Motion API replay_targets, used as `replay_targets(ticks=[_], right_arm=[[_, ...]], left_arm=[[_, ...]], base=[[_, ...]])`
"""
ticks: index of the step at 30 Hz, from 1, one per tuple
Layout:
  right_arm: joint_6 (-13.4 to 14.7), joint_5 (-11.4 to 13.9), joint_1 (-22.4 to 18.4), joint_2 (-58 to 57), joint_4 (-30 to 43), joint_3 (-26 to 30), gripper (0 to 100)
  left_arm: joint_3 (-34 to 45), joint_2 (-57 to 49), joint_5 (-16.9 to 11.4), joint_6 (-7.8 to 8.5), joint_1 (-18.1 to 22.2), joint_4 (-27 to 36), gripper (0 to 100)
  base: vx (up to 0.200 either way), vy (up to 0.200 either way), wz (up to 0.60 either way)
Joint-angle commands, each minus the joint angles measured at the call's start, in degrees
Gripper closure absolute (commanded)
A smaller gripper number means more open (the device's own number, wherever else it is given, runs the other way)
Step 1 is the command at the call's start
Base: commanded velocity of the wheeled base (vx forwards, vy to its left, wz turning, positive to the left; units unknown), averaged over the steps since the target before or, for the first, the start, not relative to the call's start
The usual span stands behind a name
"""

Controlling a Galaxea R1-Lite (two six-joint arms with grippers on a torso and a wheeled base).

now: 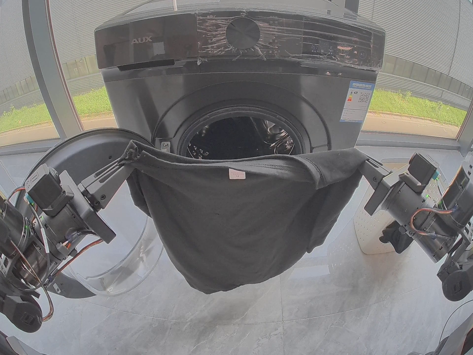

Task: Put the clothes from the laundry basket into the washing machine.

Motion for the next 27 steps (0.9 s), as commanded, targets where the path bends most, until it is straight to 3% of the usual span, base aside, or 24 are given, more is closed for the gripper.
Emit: replay_targets(ticks=[1,20,21,27], right_arm=[[-0.01,0.03,-0.24,-0.44,0.01,-0.23,100],[0.08,0.12,0.9,-0.7,0.01,-0.05,100],[0.08,0.12,0.99,-0.62,0.01,-0.05,100],[0.25,0.12,2.48,2.37,0.01,-1.98,100]], left_arm=[[0.03,-0.15,-0.01,-0.02,0.05,-0.03,100],[3.29,0.38,-0.71,0.16,0.22,0.06,100],[4.34,0.38,-0.8,0.16,0.31,0.06,0],[12.43,3.19,-4.67,0.6,-0.57,0.23,0]], base=[[0.0,0.0,0.0],[0.0,0.0,0.0],[0.0,0.0,0.0],[0.0,0.0,0.0]])
